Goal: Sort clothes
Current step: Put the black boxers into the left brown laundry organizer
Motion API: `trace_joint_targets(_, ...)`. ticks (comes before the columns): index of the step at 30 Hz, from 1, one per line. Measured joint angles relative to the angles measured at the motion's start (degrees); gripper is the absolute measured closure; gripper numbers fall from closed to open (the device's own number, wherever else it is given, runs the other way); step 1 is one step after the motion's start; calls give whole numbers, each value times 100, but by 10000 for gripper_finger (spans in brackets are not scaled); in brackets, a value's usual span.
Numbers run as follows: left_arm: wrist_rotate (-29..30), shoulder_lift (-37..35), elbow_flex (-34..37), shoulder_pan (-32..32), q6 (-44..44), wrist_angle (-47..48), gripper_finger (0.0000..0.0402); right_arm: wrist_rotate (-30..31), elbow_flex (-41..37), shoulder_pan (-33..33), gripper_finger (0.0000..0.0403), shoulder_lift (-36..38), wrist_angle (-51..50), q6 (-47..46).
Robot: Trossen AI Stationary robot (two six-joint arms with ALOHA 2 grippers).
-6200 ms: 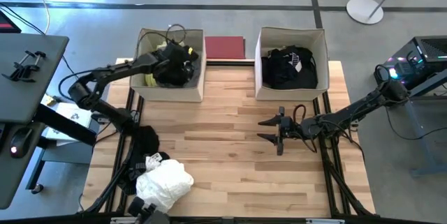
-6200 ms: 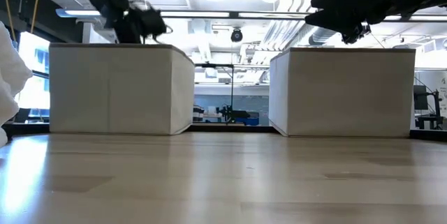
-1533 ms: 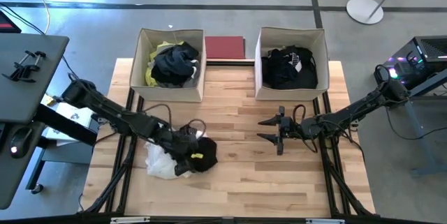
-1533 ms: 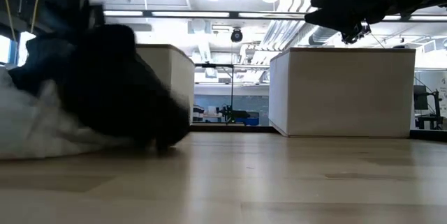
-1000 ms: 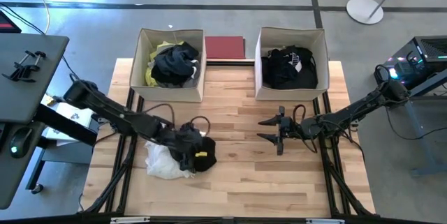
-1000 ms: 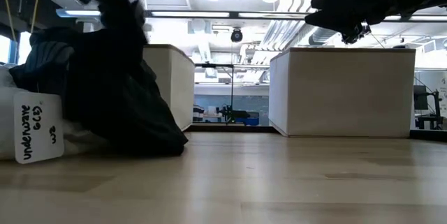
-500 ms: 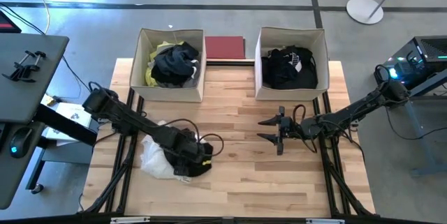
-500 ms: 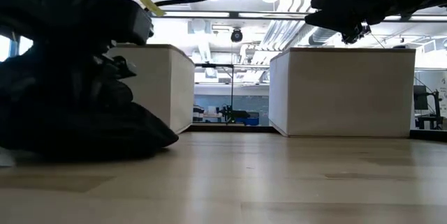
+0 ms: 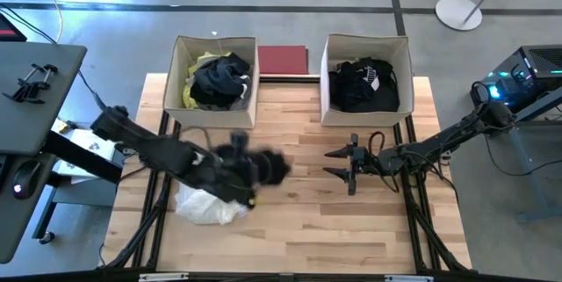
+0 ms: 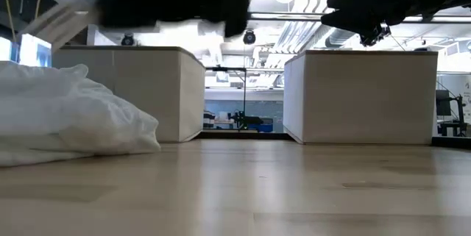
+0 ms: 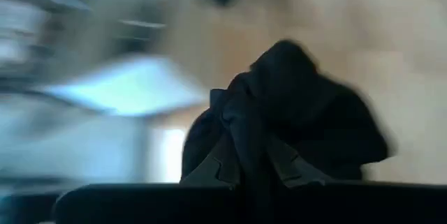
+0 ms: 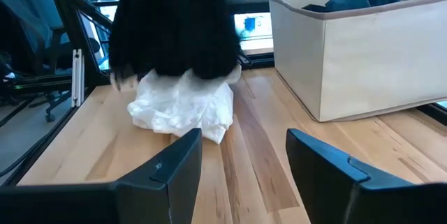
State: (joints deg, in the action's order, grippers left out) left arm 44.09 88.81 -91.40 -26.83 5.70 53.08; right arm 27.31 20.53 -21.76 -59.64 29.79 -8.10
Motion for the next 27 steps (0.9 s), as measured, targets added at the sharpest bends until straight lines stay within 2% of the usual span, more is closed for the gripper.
trace_joint_targets(2,1325,-166,-193,41,534,-30,399,0,0,0,206,1,4,1)
trace_joint_targets(4,2398,-373,-291,194,1112,-30,399,2,0,0,206,2,4,13)
trace_joint_targets(6,2960,-615,-295,472,1538,-21,399,2,0,0,206,0,4,18)
trace_joint_targets(8,2989,-836,-295,930,1637,3,400,2,0,0,206,2,4,44)
trace_joint_targets(13,2583,-1278,-51,2649,1389,4,400,4,0,0,206,0,12,48)
trace_joint_targets(18,1525,-1351,620,4609,1038,-135,400,2,0,0,206,1,-3,9)
trace_joint_targets(22,384,-1306,1603,5818,954,-1163,400,2,0,0,206,1,-41,3)
trace_joint_targets(27,-755,-1007,3064,6544,953,-2925,400,2,0,0,206,1,-73,-90)
